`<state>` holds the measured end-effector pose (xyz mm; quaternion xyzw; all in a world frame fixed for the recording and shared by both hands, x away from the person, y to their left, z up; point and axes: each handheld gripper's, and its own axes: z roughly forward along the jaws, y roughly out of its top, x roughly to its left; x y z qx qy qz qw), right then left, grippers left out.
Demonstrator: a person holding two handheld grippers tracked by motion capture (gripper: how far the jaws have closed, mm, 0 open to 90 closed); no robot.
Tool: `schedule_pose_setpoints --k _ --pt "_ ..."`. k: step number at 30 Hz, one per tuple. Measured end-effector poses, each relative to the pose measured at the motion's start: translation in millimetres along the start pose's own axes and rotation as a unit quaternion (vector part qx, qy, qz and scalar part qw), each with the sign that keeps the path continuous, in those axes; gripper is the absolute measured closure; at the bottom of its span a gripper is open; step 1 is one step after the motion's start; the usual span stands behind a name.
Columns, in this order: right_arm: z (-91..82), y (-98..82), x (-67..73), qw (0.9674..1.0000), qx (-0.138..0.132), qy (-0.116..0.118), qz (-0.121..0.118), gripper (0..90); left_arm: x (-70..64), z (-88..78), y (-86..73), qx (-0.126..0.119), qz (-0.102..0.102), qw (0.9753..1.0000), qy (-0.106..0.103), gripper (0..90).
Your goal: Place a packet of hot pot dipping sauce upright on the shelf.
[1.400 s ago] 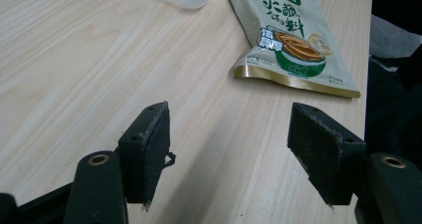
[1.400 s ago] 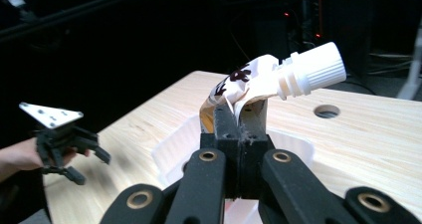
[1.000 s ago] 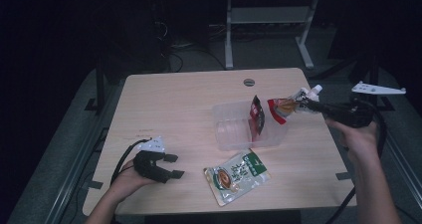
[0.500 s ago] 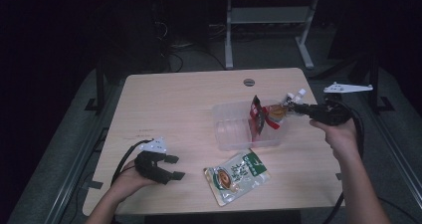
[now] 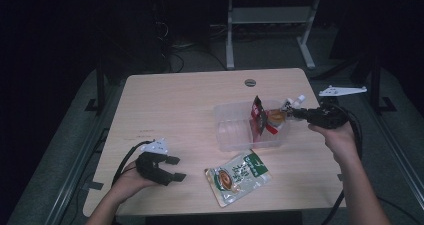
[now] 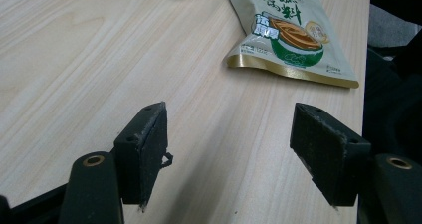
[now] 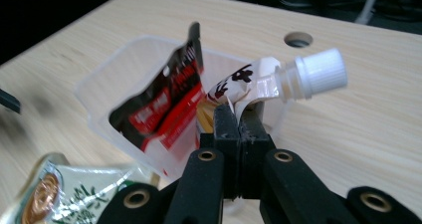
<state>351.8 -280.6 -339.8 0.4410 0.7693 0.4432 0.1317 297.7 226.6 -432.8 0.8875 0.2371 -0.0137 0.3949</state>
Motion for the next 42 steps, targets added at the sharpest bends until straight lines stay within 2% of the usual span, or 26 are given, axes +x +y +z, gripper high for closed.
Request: schedule_pose_setpoints --k 9,11,15,21,26,34,38,42 --pt "-4.3 -1.9 6.0 0.9995 0.015 0.027 -0.004 86.0 -1.1 1.6 -0.1 0.002 0.0 1.0 -0.001 30.2" --pt "-4.4 -1.5 6.7 0.9997 0.014 0.019 -0.01 85.9 -1.0 1.7 -0.1 0.002 0.001 1.0 -0.001 29.9" --pt "-2.3 -1.8 8.3 0.9986 0.018 0.049 -0.01 84.7 -0.7 2.2 0.0 0.004 0.001 1.0 -0.002 29.8" --pt "4.0 -0.6 13.6 0.998 0.027 0.055 -0.015 87.4 -2.0 3.5 0.2 0.006 -0.001 1.0 -0.004 29.5" --pt "6.0 0.3 13.8 0.9984 0.029 0.045 -0.017 88.9 -1.2 2.5 0.3 0.005 0.0 1.0 -0.003 29.3" --pt "5.7 5.5 13.4 0.9998 0.012 0.014 0.002 89.4 0.1 1.5 2.5 -0.007 -0.006 1.0 0.0 29.7" --pt "9.4 12.6 17.2 0.9997 0.008 -0.02 0.006 89.5 0.3 1.6 2.5 -0.007 -0.006 1.0 0.002 29.7" --pt "9.6 18.2 16.8 0.9992 -0.005 -0.037 0.013 89.4 0.4 1.5 2.3 -0.007 -0.01 0.9999 0.001 29.7"
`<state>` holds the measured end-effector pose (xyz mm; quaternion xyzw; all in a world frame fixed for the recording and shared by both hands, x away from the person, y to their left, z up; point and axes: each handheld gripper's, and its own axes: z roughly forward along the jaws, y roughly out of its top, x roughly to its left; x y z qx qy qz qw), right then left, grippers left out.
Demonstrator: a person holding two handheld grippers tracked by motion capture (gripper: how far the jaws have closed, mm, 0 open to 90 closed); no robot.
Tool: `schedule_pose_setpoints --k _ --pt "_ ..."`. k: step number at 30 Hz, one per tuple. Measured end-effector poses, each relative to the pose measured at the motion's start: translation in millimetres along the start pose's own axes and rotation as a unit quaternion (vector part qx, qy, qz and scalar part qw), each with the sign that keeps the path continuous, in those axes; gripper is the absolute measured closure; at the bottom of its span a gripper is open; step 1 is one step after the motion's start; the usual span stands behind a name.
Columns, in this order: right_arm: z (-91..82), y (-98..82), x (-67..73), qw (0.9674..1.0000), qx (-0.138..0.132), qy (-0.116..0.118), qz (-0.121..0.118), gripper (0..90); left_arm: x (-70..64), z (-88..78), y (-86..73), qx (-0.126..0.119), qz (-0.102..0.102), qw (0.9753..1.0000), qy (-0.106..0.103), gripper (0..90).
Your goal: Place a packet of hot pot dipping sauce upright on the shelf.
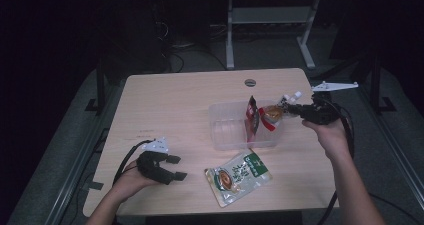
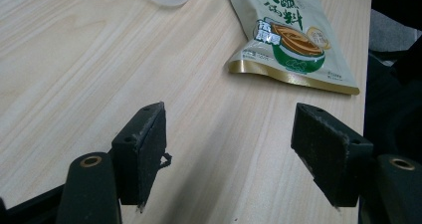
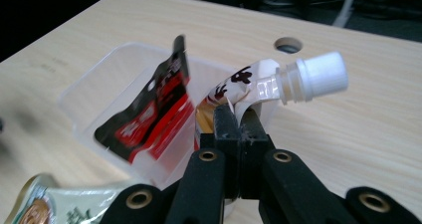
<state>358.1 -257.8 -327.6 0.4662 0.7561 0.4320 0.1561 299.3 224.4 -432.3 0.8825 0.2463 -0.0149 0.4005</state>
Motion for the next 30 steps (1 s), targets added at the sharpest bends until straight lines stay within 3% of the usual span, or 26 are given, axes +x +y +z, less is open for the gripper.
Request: schedule_pose_setpoints --k 3,11,17,20,30 --pt "0.9 1.8 2.1 0.9999 -0.001 -0.013 0.0 89.4 0.2 0.1 -0.3 0.001 -0.001 1.0 -0.001 29.7" --pt "4.2 2.2 10.3 1.0 0.005 0.0 -0.005 89.0 -0.9 1.1 -0.4 0.004 -0.001 1.0 -0.003 29.7" --pt "7.3 2.5 13.8 0.9997 0.007 0.021 -0.01 87.6 -1.2 1.7 -0.4 0.006 -0.001 1.0 -0.004 29.7" --pt "8.4 3.0 16.4 0.9989 0.012 0.045 -0.009 85.3 -1.4 2.2 -0.6 0.006 -0.002 1.0 -0.005 29.7" --pt "11.1 4.6 22.4 0.9965 0.012 0.079 -0.026 81.4 -1.8 2.6 -0.8 0.005 -0.005 1.0 -0.006 29.6"
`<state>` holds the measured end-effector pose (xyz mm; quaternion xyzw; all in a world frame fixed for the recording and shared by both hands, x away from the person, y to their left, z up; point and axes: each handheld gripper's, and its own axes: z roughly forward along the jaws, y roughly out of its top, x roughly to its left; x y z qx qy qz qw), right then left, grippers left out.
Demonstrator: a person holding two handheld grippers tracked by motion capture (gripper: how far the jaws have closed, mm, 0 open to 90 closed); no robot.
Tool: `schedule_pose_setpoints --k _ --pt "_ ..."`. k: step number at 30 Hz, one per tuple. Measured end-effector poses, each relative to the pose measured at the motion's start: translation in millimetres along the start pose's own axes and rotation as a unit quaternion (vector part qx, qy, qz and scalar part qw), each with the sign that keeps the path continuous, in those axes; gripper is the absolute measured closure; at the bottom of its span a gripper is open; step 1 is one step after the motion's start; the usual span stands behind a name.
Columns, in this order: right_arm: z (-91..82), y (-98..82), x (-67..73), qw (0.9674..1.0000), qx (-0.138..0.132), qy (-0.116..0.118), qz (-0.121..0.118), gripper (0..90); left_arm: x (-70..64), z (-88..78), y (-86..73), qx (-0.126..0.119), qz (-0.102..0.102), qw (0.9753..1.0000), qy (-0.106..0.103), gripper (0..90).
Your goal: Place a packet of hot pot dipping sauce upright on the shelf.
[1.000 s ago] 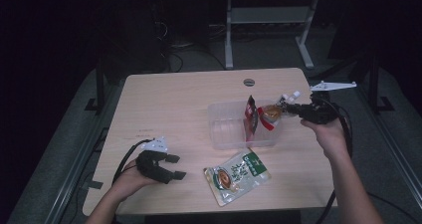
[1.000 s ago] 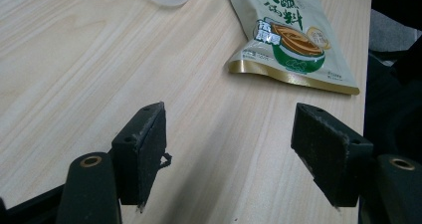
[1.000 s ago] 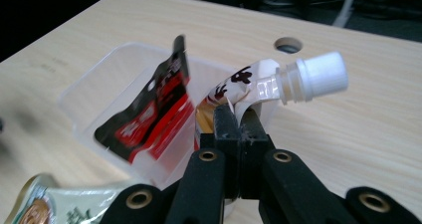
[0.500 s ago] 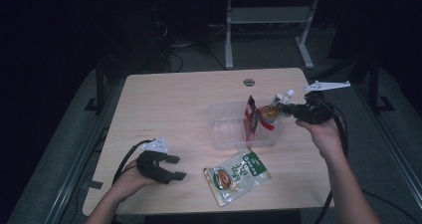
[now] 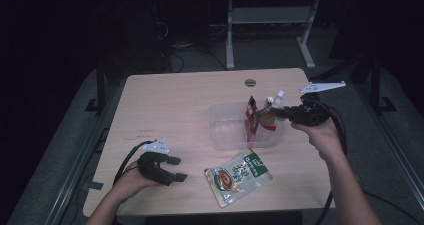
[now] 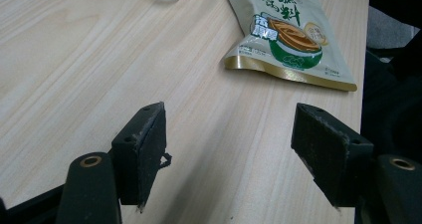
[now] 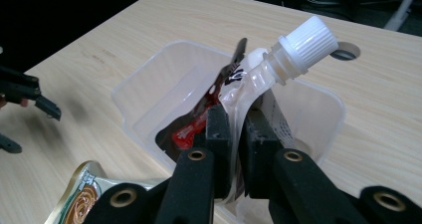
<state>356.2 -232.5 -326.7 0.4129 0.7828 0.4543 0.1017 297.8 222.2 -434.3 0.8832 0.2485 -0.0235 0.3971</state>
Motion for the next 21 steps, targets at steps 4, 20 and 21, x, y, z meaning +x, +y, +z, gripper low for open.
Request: schedule_pose_setpoints --k 4,20,21 --pt "1.4 1.5 2.3 0.9999 0.002 0.015 -0.006 79.7 -0.1 0.0 0.0 0.0 -0.001 1.0 0.0 29.6" --pt "14.2 13.7 11.1 0.9948 0.004 0.101 -0.012 87.3 1.1 -1.1 0.0 -0.001 0.001 1.0 0.0 29.6" --pt "13.6 13.9 10.3 0.9955 -0.001 0.095 -0.009 88.1 1.0 -1.1 0.0 -0.002 0.002 1.0 -0.001 29.6"
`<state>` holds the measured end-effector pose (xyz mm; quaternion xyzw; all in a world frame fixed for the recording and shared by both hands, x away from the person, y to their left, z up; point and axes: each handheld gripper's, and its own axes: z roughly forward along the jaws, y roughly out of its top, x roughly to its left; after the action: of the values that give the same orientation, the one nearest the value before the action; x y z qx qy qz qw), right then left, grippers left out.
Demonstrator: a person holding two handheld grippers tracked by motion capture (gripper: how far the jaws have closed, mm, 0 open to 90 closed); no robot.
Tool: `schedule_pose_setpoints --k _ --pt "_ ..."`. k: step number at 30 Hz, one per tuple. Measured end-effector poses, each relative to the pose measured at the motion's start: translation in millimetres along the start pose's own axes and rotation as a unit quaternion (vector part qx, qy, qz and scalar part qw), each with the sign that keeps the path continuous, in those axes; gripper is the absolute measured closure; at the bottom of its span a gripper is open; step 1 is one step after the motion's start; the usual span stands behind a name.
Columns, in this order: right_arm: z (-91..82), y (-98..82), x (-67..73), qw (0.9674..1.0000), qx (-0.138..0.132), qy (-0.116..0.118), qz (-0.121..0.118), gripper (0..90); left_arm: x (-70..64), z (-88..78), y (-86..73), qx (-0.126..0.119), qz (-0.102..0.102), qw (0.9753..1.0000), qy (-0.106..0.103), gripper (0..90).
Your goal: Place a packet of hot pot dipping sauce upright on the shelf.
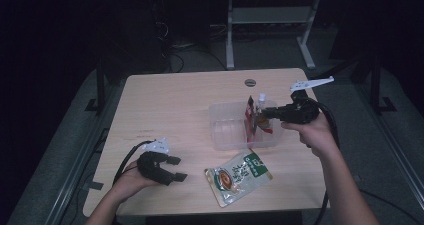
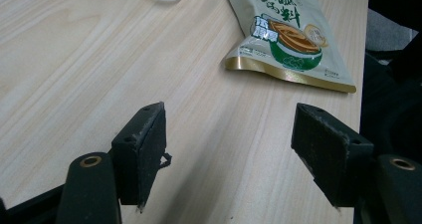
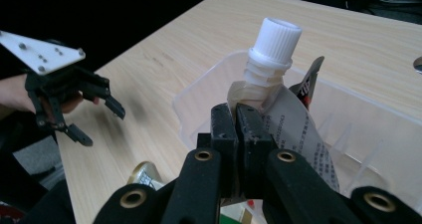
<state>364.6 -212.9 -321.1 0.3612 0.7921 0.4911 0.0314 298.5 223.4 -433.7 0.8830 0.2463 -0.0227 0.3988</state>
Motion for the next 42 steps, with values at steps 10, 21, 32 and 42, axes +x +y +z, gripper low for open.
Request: schedule_pose_setpoints --k 10,21,32,42 --pt "-0.8 -0.4 -10.7 0.9992 -0.021 0.016 0.032 86.0 0.1 0.0 0.3 0.003 0.001 1.0 0.0 29.5" --pt "0.4 6.8 -7.9 0.9996 -0.026 0.004 0.011 87.4 0.3 0.2 0.9 0.007 0.002 1.0 -0.001 29.6" --pt "5.5 20.5 -6.3 0.9992 -0.03 -0.025 0.011 90.0 0.6 -0.4 0.8 0.004 0.001 1.0 0.0 29.6" --pt "-29.7 12.0 -20.6 0.9894 -0.081 -0.108 0.053 90.0 0.3 1.8 0.8 0.002 -0.003 1.0 -0.001 29.6"
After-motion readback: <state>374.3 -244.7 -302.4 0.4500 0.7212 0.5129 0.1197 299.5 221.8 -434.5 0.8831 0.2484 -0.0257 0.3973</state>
